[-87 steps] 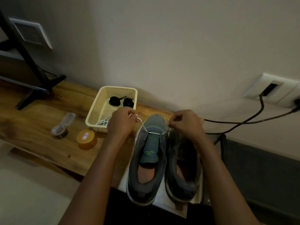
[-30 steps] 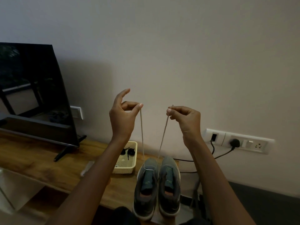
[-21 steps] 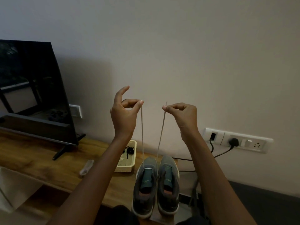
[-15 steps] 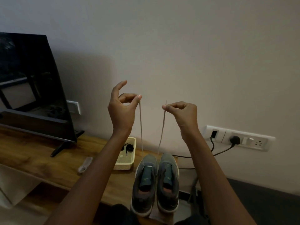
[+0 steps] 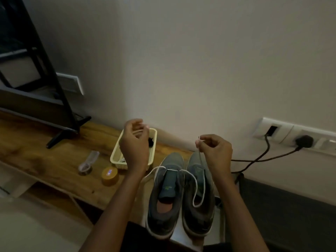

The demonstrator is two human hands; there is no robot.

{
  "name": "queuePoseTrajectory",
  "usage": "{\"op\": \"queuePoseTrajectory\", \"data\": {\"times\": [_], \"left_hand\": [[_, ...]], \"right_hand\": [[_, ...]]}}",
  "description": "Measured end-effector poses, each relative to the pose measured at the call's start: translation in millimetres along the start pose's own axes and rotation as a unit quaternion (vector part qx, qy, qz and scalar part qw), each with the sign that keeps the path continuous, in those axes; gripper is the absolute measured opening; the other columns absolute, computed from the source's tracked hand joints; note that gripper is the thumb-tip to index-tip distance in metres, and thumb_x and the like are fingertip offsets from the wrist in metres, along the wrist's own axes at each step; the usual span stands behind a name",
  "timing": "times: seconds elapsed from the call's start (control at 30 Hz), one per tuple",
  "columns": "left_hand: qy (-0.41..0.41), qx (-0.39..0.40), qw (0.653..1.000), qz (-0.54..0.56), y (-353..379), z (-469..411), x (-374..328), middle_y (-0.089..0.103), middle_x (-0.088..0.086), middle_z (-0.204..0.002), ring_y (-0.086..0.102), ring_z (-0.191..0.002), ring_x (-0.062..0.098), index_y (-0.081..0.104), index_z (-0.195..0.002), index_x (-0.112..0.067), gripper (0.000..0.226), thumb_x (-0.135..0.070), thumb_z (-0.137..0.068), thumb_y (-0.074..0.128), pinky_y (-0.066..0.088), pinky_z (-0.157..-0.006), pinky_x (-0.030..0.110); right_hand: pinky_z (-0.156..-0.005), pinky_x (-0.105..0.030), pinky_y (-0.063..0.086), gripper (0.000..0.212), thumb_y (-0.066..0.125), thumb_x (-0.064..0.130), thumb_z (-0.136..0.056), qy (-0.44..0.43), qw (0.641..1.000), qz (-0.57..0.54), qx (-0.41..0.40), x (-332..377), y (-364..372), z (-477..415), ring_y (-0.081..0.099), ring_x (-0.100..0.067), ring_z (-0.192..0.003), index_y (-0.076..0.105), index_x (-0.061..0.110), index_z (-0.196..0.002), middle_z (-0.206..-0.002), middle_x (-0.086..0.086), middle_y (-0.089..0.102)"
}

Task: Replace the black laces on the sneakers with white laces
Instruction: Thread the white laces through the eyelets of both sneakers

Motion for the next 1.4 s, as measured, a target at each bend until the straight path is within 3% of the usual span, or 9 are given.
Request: {"op": "queuePoseTrajectory", "data": {"times": [0.1,0.2,0.27,0.37,0.5,0.7,0.97,1.2,1.4], "left_hand": [[-0.045,0.113,0.986,-0.116,14,16,48,0.066,-0.005,-0.088,0.063,-0.084,0.012,0.065,-0.093,-0.017,0.008,-0.013,-0.086,0.067,0.042,-0.062,0.008],[-0.065,0.195,0.956,-0.207,23,22,71,0.063,-0.004,-0.103,0.063,-0.088,0.015,0.065,-0.101,-0.020,0.016,-0.018,-0.086,0.067,0.044,-0.066,0.022],[-0.066,0.219,0.934,-0.274,25,21,75,0.055,-0.003,-0.114,0.059,-0.091,0.016,0.062,-0.112,-0.022,0.026,-0.025,-0.086,0.067,0.045,-0.074,0.028],[-0.115,0.313,0.878,-0.342,31,31,83,0.059,-0.003,-0.111,0.059,-0.099,0.019,0.061,-0.107,-0.023,0.023,-0.033,-0.086,0.063,0.048,-0.084,0.034],[-0.143,0.395,0.807,-0.415,35,48,96,0.063,0.000,-0.115,0.059,-0.107,0.020,0.060,-0.111,-0.021,0.033,-0.033,-0.081,0.070,0.049,-0.089,0.037],[-0.143,0.372,0.809,-0.433,36,43,102,0.066,0.005,-0.115,0.060,-0.109,0.026,0.064,-0.116,-0.022,0.027,-0.022,-0.090,0.057,0.048,-0.085,0.034],[-0.192,0.369,0.826,-0.381,31,34,115,0.067,0.004,-0.114,0.060,-0.109,0.024,0.068,-0.112,-0.024,0.023,-0.024,-0.090,0.060,0.048,-0.089,0.033],[-0.203,0.355,0.839,-0.360,29,32,123,0.070,0.008,-0.103,0.063,-0.100,0.025,0.071,-0.105,-0.016,0.019,-0.021,-0.088,0.065,0.049,-0.083,0.032],[-0.199,0.355,0.845,-0.347,29,32,121,0.070,0.009,-0.103,0.064,-0.099,0.025,0.071,-0.104,-0.015,0.019,-0.022,-0.086,0.067,0.051,-0.084,0.033]], "right_hand": [[-0.063,-0.025,0.049,0.004,0.071,0.004,-0.079,0.020,0.999,0.039,0.015,-45,20,0,0.059,-0.009,-0.059,0.074,0.004,-0.082,-0.071,-0.008,0.069],[-0.064,-0.020,0.045,0.012,0.070,0.007,-0.081,0.046,0.995,0.078,0.052,-73,40,-5,0.060,-0.003,-0.061,0.074,-0.001,-0.089,-0.081,-0.012,0.072],[-0.074,-0.029,0.050,0.011,0.069,0.010,-0.083,0.053,0.989,0.112,0.081,-84,52,-7,0.065,-0.017,-0.073,0.076,0.002,-0.088,-0.085,-0.013,0.073],[-0.088,-0.049,0.048,0.008,0.069,0.012,-0.081,0.054,0.975,0.164,0.140,-95,68,-5,0.067,-0.025,-0.084,0.077,0.013,-0.078,-0.081,-0.003,0.073],[-0.093,-0.052,0.044,0.030,0.071,0.012,-0.078,0.060,0.959,0.208,0.184,-96,74,2,0.065,-0.021,-0.084,0.062,0.034,-0.058,-0.069,0.013,0.062],[-0.096,-0.041,0.037,0.012,0.064,0.018,-0.084,0.030,0.932,0.294,0.210,-95,77,8,0.059,-0.021,-0.097,0.070,0.025,-0.076,-0.091,0.004,0.070],[-0.096,-0.039,0.024,0.017,0.056,0.024,-0.089,-0.050,0.844,0.478,0.237,-90,92,14,0.028,-0.025,-0.123,0.071,0.020,-0.095,-0.127,0.007,0.050],[-0.101,-0.038,0.016,0.015,0.056,0.026,-0.089,-0.039,0.862,0.446,0.237,-90,98,18,0.023,-0.022,-0.129,0.069,0.018,-0.090,-0.127,0.011,0.049],[-0.106,-0.042,0.016,0.018,0.054,0.026,-0.090,-0.035,0.850,0.464,0.246,-88,102,22,0.024,-0.022,-0.128,0.069,0.018,-0.094,-0.128,0.009,0.048]]}}
Point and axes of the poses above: each hand's wrist, its own z-axis away from the middle knuckle, its own y-axis out of the palm, x = y × z, the point moved 2 cm from there along -z, towards the middle knuckle
